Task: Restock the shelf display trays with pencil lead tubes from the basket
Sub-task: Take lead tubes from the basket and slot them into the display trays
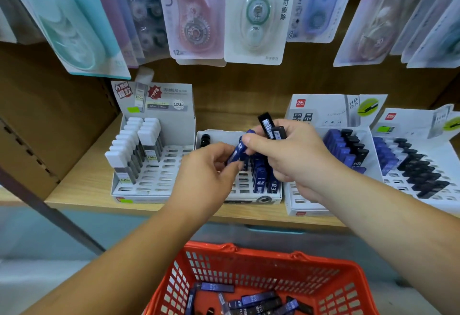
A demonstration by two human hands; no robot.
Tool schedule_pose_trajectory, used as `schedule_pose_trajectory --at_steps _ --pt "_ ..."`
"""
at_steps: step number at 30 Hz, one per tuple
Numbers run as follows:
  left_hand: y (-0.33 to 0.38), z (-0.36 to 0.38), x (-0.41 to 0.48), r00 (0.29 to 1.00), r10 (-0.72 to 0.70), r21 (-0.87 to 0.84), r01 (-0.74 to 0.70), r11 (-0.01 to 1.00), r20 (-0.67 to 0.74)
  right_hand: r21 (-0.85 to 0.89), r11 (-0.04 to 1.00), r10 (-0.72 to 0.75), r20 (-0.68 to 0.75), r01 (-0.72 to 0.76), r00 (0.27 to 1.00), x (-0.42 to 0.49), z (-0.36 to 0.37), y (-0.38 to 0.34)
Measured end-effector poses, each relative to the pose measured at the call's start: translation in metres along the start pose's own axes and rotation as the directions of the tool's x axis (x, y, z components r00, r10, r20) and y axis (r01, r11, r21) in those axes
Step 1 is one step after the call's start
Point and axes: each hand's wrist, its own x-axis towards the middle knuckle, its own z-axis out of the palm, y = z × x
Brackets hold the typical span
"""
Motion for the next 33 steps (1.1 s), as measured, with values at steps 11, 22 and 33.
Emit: schedule_pose_trajectory --at_steps 11,22,33 --pt "-0.016 0.006 0.001 0.985 -0.125 0.080 0.116 0.990 0.118 -0.437 0.861 -0.274 0.033 0.260 0.961 0.019 -0.019 0.014" --pt "-0.020 0.003 -0.004 0.979 -0.177 0.041 0.174 0.984 0.101 -0.502 0.812 -0.288 0.100 0.298 0.952 0.038 -0.010 0.029" --pt "-0.017 0.001 -0.005 0.978 -0.177 0.047 0.173 0.984 0.112 -0.541 0.796 -0.189 0.203 0.271 0.961 0.038 -0.008 0.026"
